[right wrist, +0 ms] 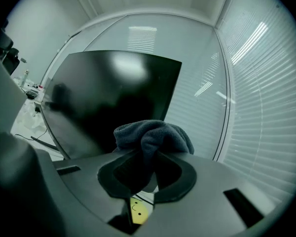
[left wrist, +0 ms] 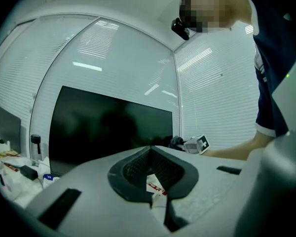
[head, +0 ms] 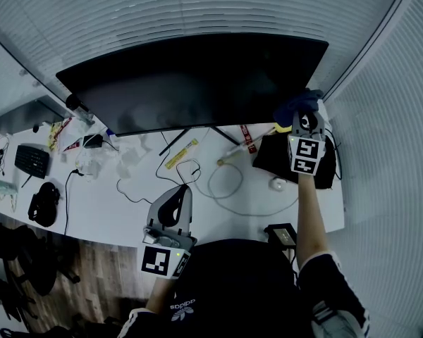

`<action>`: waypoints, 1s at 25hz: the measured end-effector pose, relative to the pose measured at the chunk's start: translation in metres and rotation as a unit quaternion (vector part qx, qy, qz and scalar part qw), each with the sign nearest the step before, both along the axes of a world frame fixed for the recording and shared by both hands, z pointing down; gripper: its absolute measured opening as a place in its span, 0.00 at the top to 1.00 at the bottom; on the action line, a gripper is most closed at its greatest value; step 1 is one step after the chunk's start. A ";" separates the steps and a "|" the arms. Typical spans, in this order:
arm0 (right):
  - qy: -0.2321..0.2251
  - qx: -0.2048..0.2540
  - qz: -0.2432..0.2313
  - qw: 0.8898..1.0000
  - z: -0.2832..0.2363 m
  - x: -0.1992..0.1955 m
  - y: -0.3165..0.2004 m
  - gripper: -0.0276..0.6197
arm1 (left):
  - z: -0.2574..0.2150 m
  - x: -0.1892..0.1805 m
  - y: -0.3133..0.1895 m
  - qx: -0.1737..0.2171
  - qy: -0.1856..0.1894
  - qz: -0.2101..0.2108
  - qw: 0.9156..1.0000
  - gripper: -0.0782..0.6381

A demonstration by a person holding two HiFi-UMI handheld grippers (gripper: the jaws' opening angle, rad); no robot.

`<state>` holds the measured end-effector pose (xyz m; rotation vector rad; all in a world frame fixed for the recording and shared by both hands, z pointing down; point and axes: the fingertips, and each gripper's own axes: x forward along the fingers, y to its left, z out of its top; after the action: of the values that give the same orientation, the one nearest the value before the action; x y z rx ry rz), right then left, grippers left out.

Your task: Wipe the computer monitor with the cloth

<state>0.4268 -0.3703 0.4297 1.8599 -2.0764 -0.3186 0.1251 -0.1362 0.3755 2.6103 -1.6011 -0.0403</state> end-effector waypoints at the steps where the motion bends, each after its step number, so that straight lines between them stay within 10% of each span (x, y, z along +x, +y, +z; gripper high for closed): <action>1: 0.000 -0.004 0.000 1.000 0.005 -0.001 0.000 0.88 | 0.000 0.000 0.000 0.000 0.000 -0.001 1.000 0.88; 25: 0.005 -0.145 0.054 0.988 0.123 0.001 0.006 0.88 | 0.009 -0.006 0.007 -0.010 -0.003 -0.019 1.000 0.88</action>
<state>0.4283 -0.3646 0.5527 1.7798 -1.8903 0.0016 0.1191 -0.1292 0.3843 2.5679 -1.6445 -0.0193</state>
